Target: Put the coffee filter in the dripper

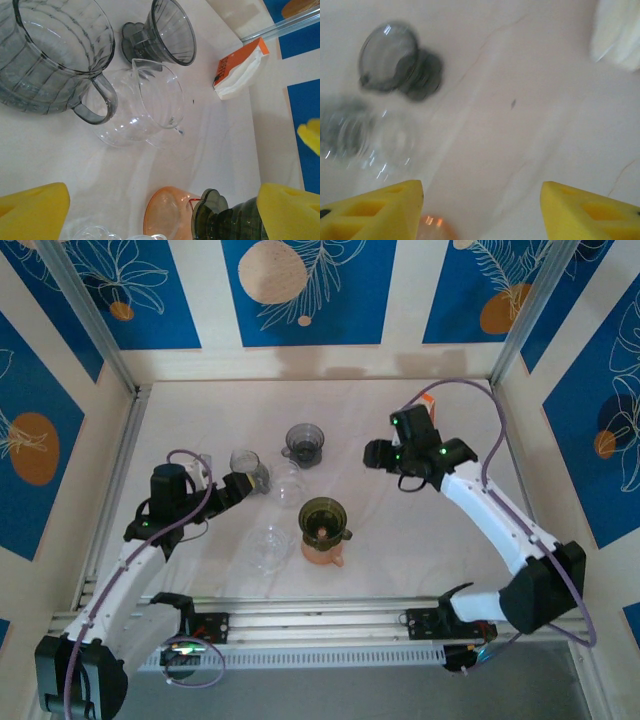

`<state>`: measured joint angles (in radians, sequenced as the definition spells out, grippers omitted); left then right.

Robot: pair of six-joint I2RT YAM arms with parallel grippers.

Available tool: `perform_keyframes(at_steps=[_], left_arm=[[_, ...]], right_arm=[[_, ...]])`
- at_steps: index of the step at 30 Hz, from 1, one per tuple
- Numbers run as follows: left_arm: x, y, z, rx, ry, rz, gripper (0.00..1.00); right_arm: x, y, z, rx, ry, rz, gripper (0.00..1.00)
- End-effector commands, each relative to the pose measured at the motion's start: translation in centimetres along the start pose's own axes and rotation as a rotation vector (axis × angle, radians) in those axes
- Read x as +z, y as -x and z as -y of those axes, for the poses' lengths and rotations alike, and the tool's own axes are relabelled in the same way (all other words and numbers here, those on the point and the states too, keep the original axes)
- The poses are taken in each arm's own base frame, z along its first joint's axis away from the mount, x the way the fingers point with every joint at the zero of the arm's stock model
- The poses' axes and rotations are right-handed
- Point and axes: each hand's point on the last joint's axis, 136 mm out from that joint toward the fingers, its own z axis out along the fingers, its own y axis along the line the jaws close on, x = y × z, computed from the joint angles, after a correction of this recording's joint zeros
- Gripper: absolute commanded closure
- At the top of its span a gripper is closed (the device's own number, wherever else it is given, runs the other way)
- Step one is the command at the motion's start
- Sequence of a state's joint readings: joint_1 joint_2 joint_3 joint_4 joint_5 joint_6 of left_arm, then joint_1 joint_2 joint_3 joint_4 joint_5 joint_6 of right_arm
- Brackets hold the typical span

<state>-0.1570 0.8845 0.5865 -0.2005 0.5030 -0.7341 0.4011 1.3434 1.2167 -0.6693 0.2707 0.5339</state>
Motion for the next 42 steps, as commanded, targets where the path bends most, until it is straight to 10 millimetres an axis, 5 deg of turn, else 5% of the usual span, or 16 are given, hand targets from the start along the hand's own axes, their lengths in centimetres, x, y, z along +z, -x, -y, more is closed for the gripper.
perform_keyframes(at_steps=[1, 8, 16, 42], left_arm=[[-0.2, 0.1, 0.3, 0.001, -0.027, 0.005, 0.05], [-0.5, -0.2, -0.2, 0.008, 0.003, -0.003, 0.06], [-0.7, -0.3, -0.5, 0.017, 0.024, -0.005, 0.06], [0.2, -0.2, -1.4, -0.009, 0.042, -0.016, 0.06]], right_arm=[[1.8, 4.3, 3.0, 0.033, -0.11, 0.088, 0.42], [6.9, 8.4, 10.1, 0.146, -0.305, 0.052, 0.51], [10.3, 9.9, 14.6, 0.182, -0.401, 0.018, 0.54], [13.0, 10.5, 17.1, 0.076, -0.451, -0.017, 0.84]])
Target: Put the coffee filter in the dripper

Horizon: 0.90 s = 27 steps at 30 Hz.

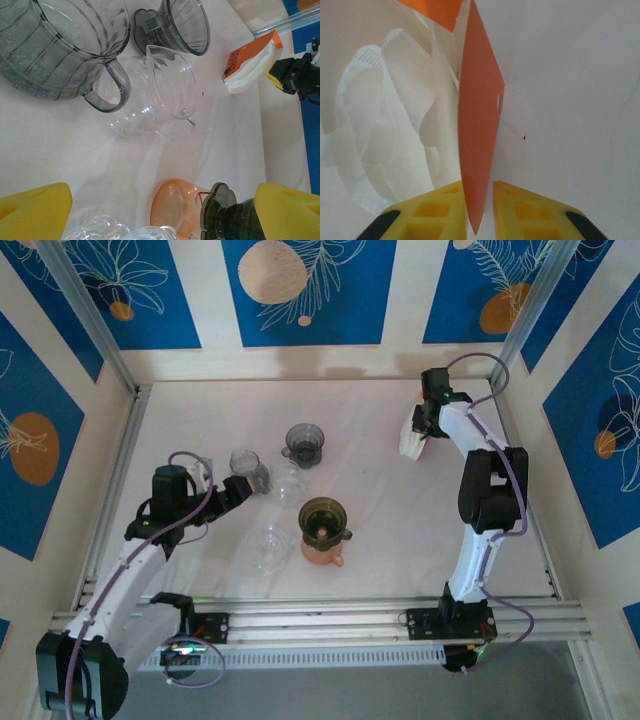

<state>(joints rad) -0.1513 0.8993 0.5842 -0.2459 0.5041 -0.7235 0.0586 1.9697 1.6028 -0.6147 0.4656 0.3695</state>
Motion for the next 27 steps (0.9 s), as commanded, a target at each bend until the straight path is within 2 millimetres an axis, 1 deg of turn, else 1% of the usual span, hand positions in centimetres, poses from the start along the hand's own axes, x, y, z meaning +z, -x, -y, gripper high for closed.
perform_keyframes(at_steps=[1, 6, 8, 15, 21, 24, 27], left_arm=[[0.0, 0.6, -0.3, 0.015, 0.004, 0.022, 0.06], [0.0, 0.7, -0.2, 0.016, 0.005, 0.023, 0.06], [0.0, 0.8, -0.2, 0.017, 0.004, 0.023, 0.06], [0.1, 0.8, -0.1, 0.021, 0.003, 0.017, 0.06], [0.0, 0.7, -0.2, 0.025, 0.006, 0.015, 0.06], [-0.1, 0.8, 0.0, 0.027, 0.002, 0.019, 0.06], [-0.2, 0.7, 0.0, 0.026, 0.003, 0.019, 0.06]], right_arm=[[0.1, 1.0, 0.1, -0.027, -0.007, 0.027, 0.85], [-0.4, 1.0, -0.5, -0.061, 0.017, 0.043, 0.9], [-0.8, 0.8, -1.1, -0.082, 0.035, 0.05, 0.91], [-2.2, 0.3, -4.3, -0.209, 0.097, 0.11, 0.94], [-3.9, -0.2, -7.9, -0.343, 0.176, 0.173, 0.94], [-4.1, -0.5, -9.3, -0.392, 0.2, 0.178, 0.94], [-3.5, -0.9, -9.6, -0.402, 0.2, 0.154, 0.95]])
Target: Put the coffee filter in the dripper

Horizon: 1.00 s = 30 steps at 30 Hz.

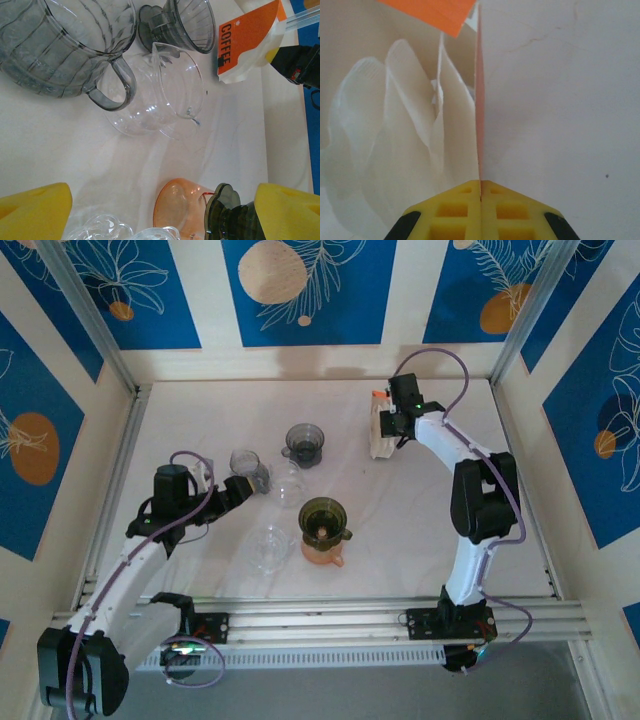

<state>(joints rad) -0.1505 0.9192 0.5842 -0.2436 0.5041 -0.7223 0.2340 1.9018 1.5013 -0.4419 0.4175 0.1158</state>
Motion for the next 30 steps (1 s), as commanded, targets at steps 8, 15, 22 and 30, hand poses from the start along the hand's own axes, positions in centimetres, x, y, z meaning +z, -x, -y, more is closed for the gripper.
perform_keyframes(at_steps=[8, 15, 22, 30], left_arm=[[-0.7, 0.6, 0.3, 0.036, -0.008, 0.033, 0.06], [-0.8, 0.5, 0.3, 0.033, -0.008, 0.029, 0.06], [-1.0, 0.6, 0.5, 0.034, -0.008, 0.034, 0.06], [-1.1, 0.7, 0.6, 0.032, -0.013, 0.038, 0.06]], right_arm=[[0.6, 0.0, -0.7, -0.036, 0.022, -0.006, 0.92], [0.6, -0.5, -0.7, -0.026, 0.023, -0.02, 0.85], [-1.4, 0.4, -0.1, 0.016, 0.008, 0.019, 0.76], [-5.9, 1.6, -0.8, 0.094, 0.032, 0.074, 0.67]])
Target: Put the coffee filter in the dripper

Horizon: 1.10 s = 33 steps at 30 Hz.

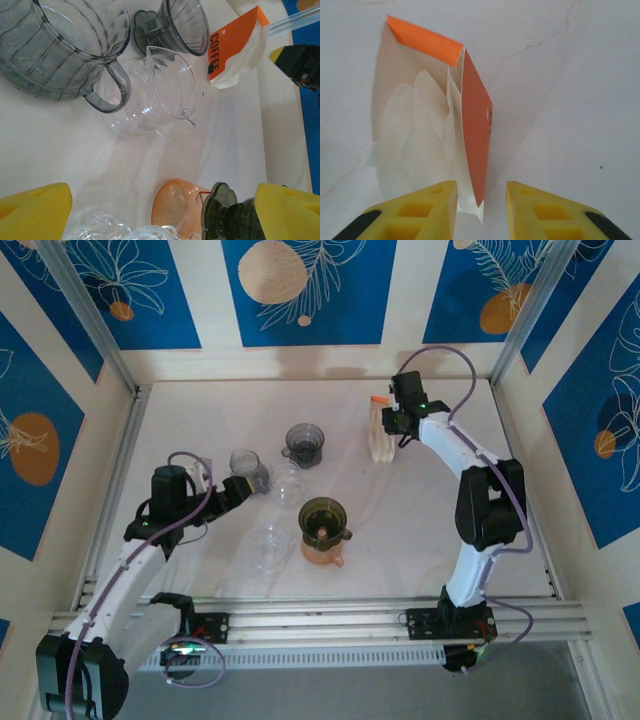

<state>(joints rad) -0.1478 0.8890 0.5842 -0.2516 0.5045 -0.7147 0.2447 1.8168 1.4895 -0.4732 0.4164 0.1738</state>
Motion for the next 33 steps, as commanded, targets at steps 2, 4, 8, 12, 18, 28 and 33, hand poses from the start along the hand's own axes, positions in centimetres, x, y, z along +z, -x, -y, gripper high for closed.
perform_keyframes(at_steps=[2, 4, 8, 12, 18, 28, 33], left_arm=[[-0.5, 0.5, 0.2, 0.013, -0.002, 0.022, 0.06], [-0.5, 0.5, 0.1, 0.011, -0.003, 0.022, 0.06], [-0.3, 0.3, -0.1, 0.005, -0.002, 0.016, 0.06], [-0.3, 0.0, -0.3, 0.004, 0.003, 0.005, 0.06], [-0.5, -0.2, -0.5, 0.008, 0.01, 0.006, 0.06], [-0.4, -0.2, -0.7, 0.003, 0.012, 0.005, 0.06], [-0.4, -0.1, -0.8, 0.0, 0.015, 0.008, 0.06]], right_arm=[[-3.5, 0.7, -2.2, 0.029, 0.05, 0.016, 0.66], [-3.7, 0.2, -3.9, 0.029, 0.081, -0.028, 0.65], [-2.7, -1.1, -6.2, 0.036, 0.104, -0.108, 0.65], [-1.4, -1.1, -7.1, 0.027, 0.08, -0.132, 0.66], [-0.1, 0.1, -6.2, 0.039, 0.022, -0.129, 0.72], [1.8, 0.2, -5.3, 0.016, -0.009, -0.16, 0.78], [2.4, 0.1, -5.0, 0.011, -0.011, -0.171, 0.78]])
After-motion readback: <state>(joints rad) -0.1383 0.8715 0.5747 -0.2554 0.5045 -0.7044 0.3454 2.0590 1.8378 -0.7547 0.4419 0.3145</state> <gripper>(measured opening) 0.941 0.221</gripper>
